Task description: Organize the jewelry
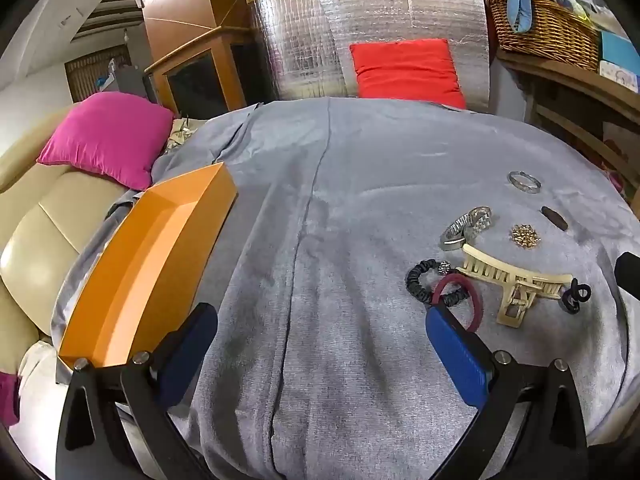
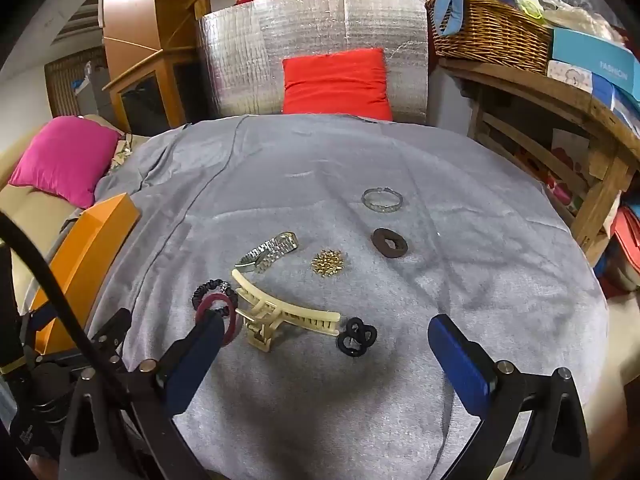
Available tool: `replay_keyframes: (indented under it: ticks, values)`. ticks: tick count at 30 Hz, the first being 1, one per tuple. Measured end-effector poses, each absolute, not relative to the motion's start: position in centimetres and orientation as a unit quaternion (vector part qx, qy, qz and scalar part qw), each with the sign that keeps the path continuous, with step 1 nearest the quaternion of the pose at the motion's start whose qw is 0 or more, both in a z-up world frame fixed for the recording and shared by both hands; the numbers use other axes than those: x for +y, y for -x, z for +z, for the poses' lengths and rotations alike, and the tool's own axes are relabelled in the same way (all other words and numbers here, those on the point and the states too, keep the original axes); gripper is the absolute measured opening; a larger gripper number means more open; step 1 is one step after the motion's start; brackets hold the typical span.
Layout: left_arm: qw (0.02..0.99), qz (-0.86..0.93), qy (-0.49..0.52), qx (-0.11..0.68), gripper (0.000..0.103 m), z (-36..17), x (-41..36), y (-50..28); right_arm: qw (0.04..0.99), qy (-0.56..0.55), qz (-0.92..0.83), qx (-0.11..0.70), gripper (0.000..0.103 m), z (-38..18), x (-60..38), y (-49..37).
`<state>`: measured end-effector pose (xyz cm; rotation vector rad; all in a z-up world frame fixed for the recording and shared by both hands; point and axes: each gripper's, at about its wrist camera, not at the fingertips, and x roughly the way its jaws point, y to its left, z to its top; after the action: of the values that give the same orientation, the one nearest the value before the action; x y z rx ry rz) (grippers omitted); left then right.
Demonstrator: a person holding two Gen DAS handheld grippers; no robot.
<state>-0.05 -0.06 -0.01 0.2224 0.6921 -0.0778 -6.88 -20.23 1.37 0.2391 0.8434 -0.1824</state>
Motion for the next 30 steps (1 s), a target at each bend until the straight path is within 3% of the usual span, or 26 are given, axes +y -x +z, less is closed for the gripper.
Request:
replay_keyframes:
  ticks: [30]
  values:
    - [0.937, -0.038, -0.114, 0.329, 0.103, 0.42, -0.30, 0.44, 0.902, -0.109, -0.089, 0.409, 0.103, 1.28, -20.13, 7.29]
